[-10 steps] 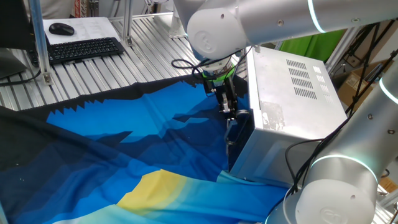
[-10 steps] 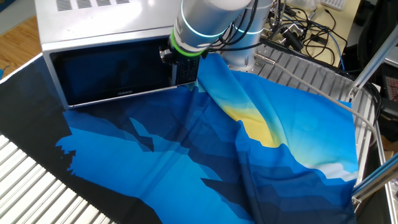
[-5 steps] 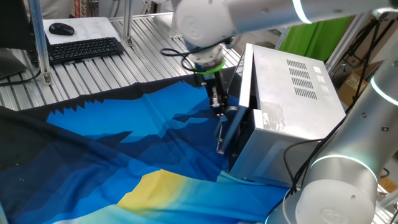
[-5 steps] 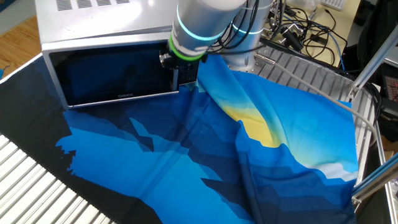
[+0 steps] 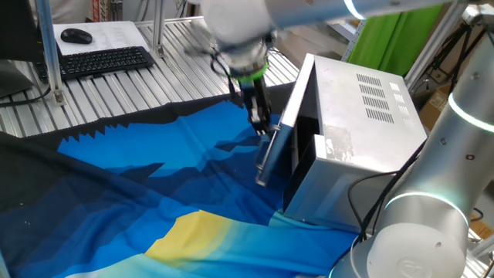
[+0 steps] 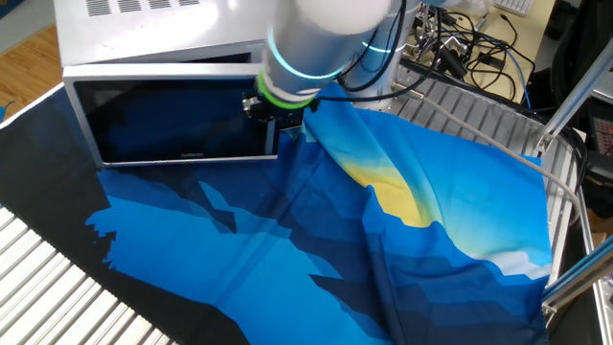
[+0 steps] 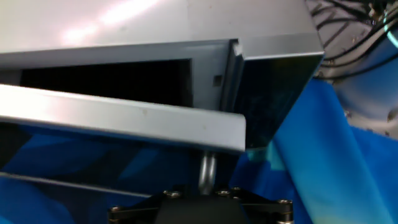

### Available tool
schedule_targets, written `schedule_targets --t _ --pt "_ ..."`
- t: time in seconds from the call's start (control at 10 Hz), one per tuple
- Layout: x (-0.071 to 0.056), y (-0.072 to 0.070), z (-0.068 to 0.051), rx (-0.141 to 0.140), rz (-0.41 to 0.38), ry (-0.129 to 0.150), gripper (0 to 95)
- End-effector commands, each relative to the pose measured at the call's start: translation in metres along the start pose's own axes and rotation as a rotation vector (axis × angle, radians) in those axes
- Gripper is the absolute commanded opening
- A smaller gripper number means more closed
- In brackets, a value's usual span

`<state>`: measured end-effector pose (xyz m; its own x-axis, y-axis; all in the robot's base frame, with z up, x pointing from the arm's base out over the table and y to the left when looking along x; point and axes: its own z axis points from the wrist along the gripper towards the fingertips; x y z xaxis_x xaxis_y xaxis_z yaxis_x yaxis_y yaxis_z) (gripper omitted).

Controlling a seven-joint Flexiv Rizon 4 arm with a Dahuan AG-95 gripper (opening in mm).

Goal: Open the microwave door

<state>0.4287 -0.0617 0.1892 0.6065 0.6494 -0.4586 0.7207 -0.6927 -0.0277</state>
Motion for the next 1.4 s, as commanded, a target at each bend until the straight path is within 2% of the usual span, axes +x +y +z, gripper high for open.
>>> schedule_targets --t 0.1,0.3,0.4,0.5,0.8,0.9,1.0,1.1,1.3,1.4 --pt "0.002 0.007 -0.011 0.129 0.003 0.155 57.0" --pt "0.023 0.008 -0.016 0.136 -0.008 0.162 57.0" --pt "0.029 0.013 -0.020 0.130 -0.007 0.156 57.0" --pt "0.035 0.021 -0.026 0.136 -0.010 0.167 76.0" --pt "0.053 0.041 -0.040 0.166 -0.045 0.207 76.0" --pt "0.058 0.045 -0.045 0.165 -0.058 0.214 57.0" --pt "0.059 0.043 -0.049 0.166 -0.119 0.243 0.0" --pt "0.059 0.040 -0.052 0.168 -0.168 0.277 0.0" --pt "0.060 0.025 -0.061 0.152 -0.322 0.336 0.0" --pt "0.061 0.012 -0.068 0.146 -0.415 0.403 0.0"
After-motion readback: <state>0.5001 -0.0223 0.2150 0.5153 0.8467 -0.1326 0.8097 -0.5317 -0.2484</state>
